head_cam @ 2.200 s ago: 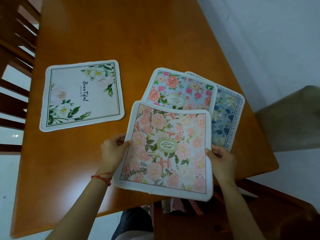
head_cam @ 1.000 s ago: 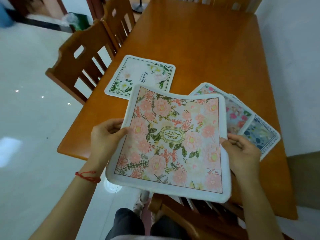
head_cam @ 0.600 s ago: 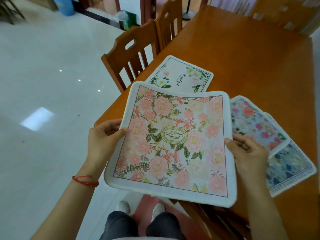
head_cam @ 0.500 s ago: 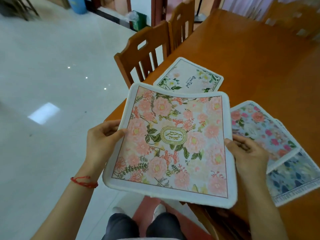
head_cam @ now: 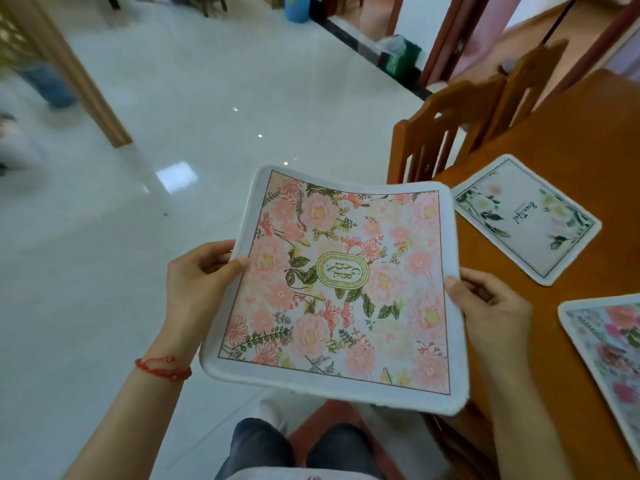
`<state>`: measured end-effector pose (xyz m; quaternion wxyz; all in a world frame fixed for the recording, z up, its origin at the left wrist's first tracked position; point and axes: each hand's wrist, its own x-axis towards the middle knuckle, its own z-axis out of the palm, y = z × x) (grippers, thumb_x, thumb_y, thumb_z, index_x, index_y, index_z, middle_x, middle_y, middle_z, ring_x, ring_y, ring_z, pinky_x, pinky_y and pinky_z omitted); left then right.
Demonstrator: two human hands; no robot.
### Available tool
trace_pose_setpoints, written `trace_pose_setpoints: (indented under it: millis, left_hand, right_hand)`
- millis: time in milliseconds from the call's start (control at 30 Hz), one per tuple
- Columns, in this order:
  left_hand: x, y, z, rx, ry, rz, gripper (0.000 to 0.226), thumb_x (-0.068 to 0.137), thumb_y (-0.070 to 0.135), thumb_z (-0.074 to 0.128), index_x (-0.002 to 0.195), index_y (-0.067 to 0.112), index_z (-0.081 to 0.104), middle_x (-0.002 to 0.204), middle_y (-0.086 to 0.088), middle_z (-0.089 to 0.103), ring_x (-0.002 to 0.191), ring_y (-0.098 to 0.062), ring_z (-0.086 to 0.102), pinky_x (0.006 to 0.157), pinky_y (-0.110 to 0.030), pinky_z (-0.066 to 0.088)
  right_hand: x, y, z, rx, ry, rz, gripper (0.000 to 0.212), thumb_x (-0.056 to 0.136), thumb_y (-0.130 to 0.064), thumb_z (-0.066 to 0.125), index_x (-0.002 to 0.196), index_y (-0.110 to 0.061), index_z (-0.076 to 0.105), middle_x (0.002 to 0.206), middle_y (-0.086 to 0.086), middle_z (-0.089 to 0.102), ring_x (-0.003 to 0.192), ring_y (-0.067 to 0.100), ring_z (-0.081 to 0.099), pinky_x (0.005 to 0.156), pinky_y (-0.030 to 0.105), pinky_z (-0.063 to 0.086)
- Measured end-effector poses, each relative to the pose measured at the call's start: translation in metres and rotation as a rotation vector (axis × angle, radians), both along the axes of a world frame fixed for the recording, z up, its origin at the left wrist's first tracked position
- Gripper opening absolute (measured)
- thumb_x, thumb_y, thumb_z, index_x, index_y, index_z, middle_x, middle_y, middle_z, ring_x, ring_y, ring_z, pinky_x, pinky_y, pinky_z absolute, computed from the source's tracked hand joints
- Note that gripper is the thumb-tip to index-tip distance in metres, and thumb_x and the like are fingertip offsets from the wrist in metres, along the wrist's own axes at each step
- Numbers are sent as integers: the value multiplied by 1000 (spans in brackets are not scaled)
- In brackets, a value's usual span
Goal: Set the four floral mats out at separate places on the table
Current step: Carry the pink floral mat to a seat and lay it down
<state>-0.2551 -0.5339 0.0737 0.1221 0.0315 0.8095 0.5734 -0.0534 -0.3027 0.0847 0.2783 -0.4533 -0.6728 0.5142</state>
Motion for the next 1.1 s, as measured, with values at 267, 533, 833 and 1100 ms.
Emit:
trace_pose_setpoints:
  millis: [267, 533, 833, 1100]
  left_hand:
    - [-47, -105, -1, 24, -1, 263, 21, 76, 6, 71, 96, 13, 69, 76, 2, 65, 59, 4, 60, 61, -9, 51]
    - [-65, -165, -19, 81, -60, 527, 22, 76, 3, 70, 92, 17, 66, 57, 25, 63, 53, 9, 58, 54, -4, 45]
    - [-110, -164, -31, 65, -103, 710, 23, 75, 7, 72, 93, 21, 66, 77, 5, 62, 70, -12, 60, 69, -23, 48]
    - [-177, -125, -27, 44, -78, 734, 22, 76, 8, 71, 94, 21, 66, 79, 4, 63, 70, -13, 60, 72, -26, 49]
  right_hand:
    - [-117, -66, -2, 11, 11, 251, 16, 80, -4, 65, 89, -18, 65, 78, -6, 63, 63, 0, 62, 55, 12, 51]
    - [-205, -101, -8, -58, 13, 465, 23, 81, -4, 66, 75, -27, 63, 75, -7, 64, 54, -5, 61, 48, 8, 47]
    - [-296, -88, -31, -21, -24, 634, 15, 80, -8, 67, 95, -12, 67, 82, -4, 66, 68, 6, 62, 63, 11, 52]
    - [-368, -53, -28, 20, -41, 669, 13, 82, -12, 65, 96, -13, 67, 84, -5, 66, 79, 13, 64, 71, 24, 52]
